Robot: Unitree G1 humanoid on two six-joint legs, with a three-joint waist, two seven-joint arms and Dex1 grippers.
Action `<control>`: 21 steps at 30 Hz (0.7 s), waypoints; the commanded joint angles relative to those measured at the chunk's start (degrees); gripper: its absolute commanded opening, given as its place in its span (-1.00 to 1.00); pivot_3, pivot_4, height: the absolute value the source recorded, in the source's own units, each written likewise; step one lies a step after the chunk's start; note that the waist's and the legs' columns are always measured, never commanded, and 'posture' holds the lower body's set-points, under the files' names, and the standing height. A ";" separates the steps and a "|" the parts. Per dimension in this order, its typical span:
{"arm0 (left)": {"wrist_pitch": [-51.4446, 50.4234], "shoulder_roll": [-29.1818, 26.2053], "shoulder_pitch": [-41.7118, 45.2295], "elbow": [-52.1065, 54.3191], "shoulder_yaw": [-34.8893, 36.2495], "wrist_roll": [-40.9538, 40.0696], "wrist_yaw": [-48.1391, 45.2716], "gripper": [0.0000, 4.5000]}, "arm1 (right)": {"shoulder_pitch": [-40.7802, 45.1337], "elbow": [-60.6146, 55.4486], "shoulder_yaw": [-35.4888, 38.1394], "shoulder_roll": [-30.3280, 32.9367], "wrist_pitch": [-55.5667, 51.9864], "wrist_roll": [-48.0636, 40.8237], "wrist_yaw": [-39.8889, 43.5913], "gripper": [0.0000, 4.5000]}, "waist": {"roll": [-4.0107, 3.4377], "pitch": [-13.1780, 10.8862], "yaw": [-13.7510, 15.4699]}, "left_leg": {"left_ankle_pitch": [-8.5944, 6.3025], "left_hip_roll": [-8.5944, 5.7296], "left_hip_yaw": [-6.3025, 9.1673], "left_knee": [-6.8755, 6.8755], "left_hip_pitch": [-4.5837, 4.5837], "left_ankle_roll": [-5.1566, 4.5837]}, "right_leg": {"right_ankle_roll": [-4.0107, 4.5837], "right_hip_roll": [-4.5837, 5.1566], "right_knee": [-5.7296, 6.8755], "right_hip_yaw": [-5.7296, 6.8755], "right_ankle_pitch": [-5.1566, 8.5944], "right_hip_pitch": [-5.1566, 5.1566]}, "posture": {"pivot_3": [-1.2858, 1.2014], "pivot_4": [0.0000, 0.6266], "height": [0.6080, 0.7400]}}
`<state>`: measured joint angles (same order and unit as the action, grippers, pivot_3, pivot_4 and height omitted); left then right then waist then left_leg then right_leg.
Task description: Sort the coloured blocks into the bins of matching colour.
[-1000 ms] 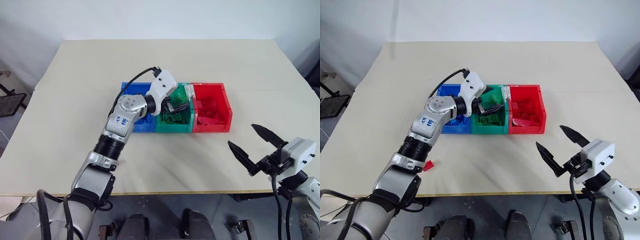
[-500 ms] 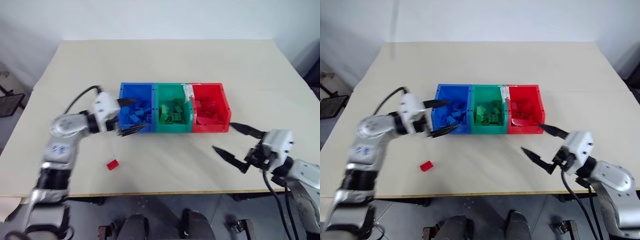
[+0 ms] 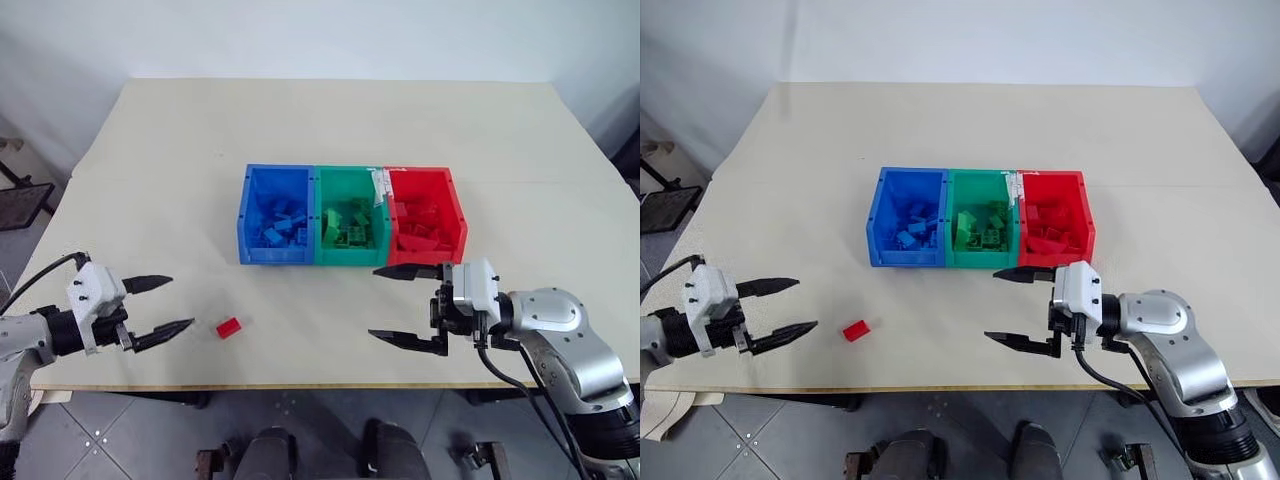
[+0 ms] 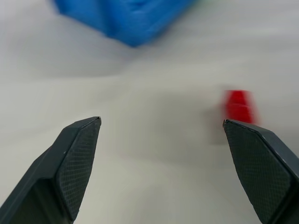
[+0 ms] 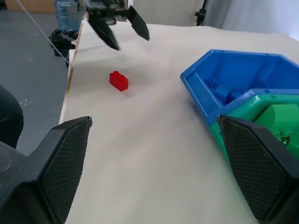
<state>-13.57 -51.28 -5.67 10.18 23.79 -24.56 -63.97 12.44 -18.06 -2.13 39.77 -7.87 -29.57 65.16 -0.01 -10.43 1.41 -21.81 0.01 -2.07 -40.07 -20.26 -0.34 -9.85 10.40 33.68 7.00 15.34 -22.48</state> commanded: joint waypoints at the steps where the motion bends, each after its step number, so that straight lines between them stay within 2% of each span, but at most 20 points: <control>1: -4.00 -3.44 -1.70 4.79 -2.76 1.94 0.31 0.98 | -0.44 0.61 1.19 0.45 1.80 0.48 1.30 1.00 | -0.03 -0.01 -0.13 | 0.00 0.00 -0.01 0.02 0.01 0.00 | 0.01 -0.01 0.01 0.00 0.00 -0.01 | 0.03 -0.52 1.00; 6: -11.90 -3.74 2.24 11.06 -10.39 4.27 6.73 0.98 | -3.06 2.35 3.65 1.75 4.17 1.99 2.04 1.00 | -0.05 -0.02 0.01 | 0.00 0.02 -0.05 0.04 0.02 0.00 | 0.04 -0.04 0.02 -0.03 0.02 -0.03 | 0.03 -0.52 1.00; 12: -15.14 -1.67 6.68 12.23 -19.44 9.58 12.11 0.98 | -8.37 1.03 6.45 3.57 4.84 2.34 1.72 1.00 | -0.05 -0.02 -0.25 | 0.00 0.02 -0.07 0.05 0.04 0.01 | 0.04 -0.05 0.05 -0.05 0.02 -0.04 | 0.03 -0.52 1.00; 13: -15.58 -2.23 6.81 12.35 -20.99 10.48 11.85 0.80 | -9.44 0.45 7.22 3.73 4.64 2.15 1.41 1.00 | -0.06 -0.02 -0.29 | -0.01 0.02 -0.08 0.08 0.04 0.01 | 0.04 -0.06 0.06 -0.05 0.02 -0.06 | 0.03 -0.52 1.00; 14: -15.13 -2.62 7.06 12.17 -21.86 11.03 11.32 0.72 | -10.46 -0.15 7.98 3.86 4.45 2.05 1.13 1.00 | -0.05 -0.02 -0.28 | -0.01 0.02 -0.09 0.10 0.04 0.01 | 0.04 -0.06 0.06 -0.05 0.02 -0.08 | 0.03 -0.52 1.00; 21: -13.58 -3.90 9.04 8.77 -23.62 11.31 8.50 -0.23 | -14.76 -2.04 11.20 4.41 4.28 2.39 -0.56 1.00 | -0.12 0.02 -0.08 | -0.01 0.03 -0.15 0.06 0.08 0.02 | 0.06 -0.05 0.04 -0.11 0.04 -0.05 | 0.03 -0.52 1.00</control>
<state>-27.17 -54.74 3.25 20.10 0.99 -14.27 -54.90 -1.90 -17.97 7.36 43.49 -3.88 -26.53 65.18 -0.12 -10.41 1.33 -21.81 0.03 -2.23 -40.01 -20.18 -0.33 -9.79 10.35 33.72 6.89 15.38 -22.53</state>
